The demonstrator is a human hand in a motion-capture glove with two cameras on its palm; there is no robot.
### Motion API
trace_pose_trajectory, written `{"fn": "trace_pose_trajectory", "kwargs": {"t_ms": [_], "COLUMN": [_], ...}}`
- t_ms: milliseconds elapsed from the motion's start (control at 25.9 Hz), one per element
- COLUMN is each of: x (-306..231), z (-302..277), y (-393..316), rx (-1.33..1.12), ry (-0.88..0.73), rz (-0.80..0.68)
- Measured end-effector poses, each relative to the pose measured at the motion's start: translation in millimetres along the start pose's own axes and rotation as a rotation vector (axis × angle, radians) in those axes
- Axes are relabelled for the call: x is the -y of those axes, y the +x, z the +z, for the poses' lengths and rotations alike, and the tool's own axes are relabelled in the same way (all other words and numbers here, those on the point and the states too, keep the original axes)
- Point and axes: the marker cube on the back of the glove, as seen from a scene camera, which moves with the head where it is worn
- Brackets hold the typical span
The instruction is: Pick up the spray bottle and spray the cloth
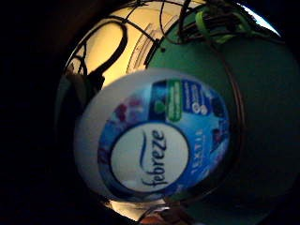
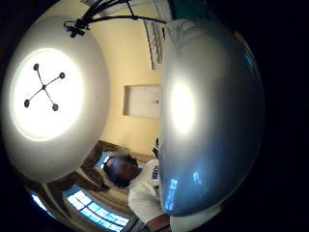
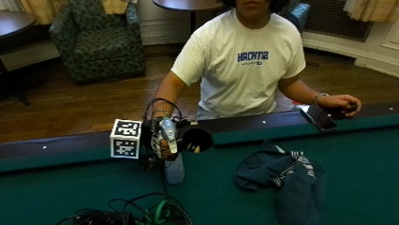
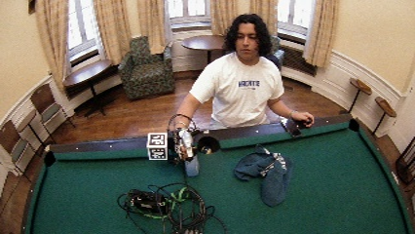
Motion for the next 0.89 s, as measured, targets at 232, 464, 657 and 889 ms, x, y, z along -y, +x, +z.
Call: {"fn": "trace_pose_trajectory", "kwargs": {"t_ms": [232,464,657,889], "x": [4.0,4.6,0.5,-11.1], "z": [-2.5,-2.3,-5.1,-18.7], "y": [2.3,0.6,-1.1,-24.3], "rx": [-0.049,-0.117,-0.130,-0.088], "ry": [0.214,0.353,0.431,0.477], "rz": [-0.013,-0.090,-0.121,-0.153]}}
